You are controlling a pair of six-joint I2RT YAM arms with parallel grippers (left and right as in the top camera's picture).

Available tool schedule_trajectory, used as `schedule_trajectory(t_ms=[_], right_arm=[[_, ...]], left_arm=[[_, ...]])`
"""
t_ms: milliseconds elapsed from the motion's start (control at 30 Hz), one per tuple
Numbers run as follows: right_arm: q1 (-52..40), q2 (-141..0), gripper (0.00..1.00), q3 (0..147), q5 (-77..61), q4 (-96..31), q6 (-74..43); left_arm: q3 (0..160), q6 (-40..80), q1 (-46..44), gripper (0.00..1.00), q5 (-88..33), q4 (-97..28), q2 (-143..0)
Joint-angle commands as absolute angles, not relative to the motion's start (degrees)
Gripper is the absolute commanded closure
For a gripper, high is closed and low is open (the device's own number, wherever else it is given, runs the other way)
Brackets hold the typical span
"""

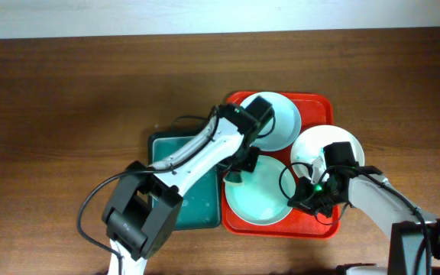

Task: Clean dirty plates on tray and stack at the side
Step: 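Scrub the lower plate with the sponge in the left gripper, then return the sponge to the teal basin with the left gripper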

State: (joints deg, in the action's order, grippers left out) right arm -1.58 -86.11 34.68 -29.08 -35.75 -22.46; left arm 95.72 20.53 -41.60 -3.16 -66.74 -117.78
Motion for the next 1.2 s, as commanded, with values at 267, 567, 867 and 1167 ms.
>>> schedule_trajectory(t_ms=[267,567,867,1167], right_arm=[[-1.48,-87.37,0.96,33.43,-23.57,-36.47,-18.22],[-1.48,-87.37,0.96,33.43,-23.57,-36.38,-18.24],[-1.48,-87.37,0.96,33.43,-21.21,-32.91,-18.26],[-1.76,-85.67,0.96,52.93,-28.95,-60.58,-16.03]], left_arm=[[93.84,21.87,-25.21,1.0,6.61,-83.85,-103.0],[69.52,26.33,-24.32,1.0,-1.89,-59.61,-102.08],[73.06,22.26,-12.23,0.0,-2.15,-67.37,-80.77],[73.03,20.71,0.6,0.01,1.28,-70.65,-73.54]])
